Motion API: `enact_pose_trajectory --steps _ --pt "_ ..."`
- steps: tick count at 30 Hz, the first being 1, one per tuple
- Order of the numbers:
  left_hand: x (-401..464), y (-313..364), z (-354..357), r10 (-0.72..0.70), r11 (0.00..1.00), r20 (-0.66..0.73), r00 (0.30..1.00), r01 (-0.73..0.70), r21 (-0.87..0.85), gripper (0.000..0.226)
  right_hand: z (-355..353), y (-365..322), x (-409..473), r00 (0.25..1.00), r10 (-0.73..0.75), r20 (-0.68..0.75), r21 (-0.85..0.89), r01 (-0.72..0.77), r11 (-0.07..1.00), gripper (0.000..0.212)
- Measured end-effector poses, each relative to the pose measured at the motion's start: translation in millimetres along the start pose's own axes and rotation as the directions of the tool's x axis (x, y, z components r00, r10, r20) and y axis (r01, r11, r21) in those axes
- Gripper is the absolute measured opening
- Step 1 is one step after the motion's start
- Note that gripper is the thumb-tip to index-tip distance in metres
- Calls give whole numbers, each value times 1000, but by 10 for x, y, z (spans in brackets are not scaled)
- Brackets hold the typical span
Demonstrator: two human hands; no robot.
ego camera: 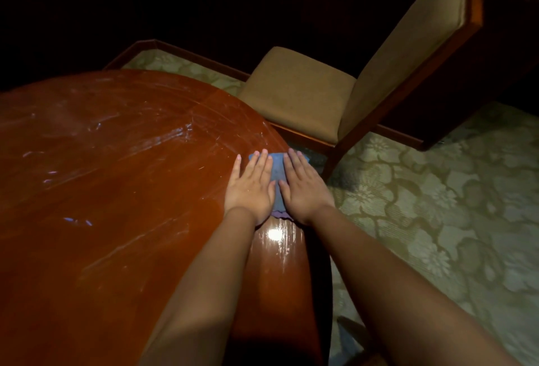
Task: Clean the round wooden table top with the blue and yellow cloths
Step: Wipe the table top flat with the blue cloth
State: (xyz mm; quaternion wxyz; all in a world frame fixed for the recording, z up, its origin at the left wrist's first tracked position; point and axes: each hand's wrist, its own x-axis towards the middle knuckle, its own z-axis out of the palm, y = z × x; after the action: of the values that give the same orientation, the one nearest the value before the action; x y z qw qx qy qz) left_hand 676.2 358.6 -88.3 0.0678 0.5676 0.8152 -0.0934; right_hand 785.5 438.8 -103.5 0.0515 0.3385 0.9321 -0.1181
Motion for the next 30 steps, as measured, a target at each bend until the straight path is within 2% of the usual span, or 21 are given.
enact_pose_trajectory --steps 9,13,16,19,21,24,26,30 --pt "-780 204 79 45 999 30 999 -44 -31 57 149 -221 -806 997 73 19 3 -73 997 88" --pt "-1275 263 129 89 996 39 995 -88 -20 57 289 -431 -1309 994 108 12 62 -109 992 86" --pt "-1610 270 173 111 994 51 993 -110 -19 58 349 -593 -1632 992 124 17 84 -125 989 99" --pt "-1843 273 216 119 993 46 992 -118 -10 58 473 -692 -1825 989 145 -6 60 -145 988 99" --pt "-1908 274 223 121 993 40 992 -120 -16 58 486 -725 -1881 986 154 -70 47 -151 987 94" --pt "-1915 274 234 135 991 32 990 -134 -16 58 507 -717 -1908 991 133 -22 102 -130 986 96" --pt "-1881 264 258 149 989 33 988 -148 -22 58 492 -710 -1898 990 129 -59 126 -120 985 93" --pt "-1619 219 224 166 986 18 986 -166 -10 58 442 -631 -1692 990 137 -27 93 -134 987 97"
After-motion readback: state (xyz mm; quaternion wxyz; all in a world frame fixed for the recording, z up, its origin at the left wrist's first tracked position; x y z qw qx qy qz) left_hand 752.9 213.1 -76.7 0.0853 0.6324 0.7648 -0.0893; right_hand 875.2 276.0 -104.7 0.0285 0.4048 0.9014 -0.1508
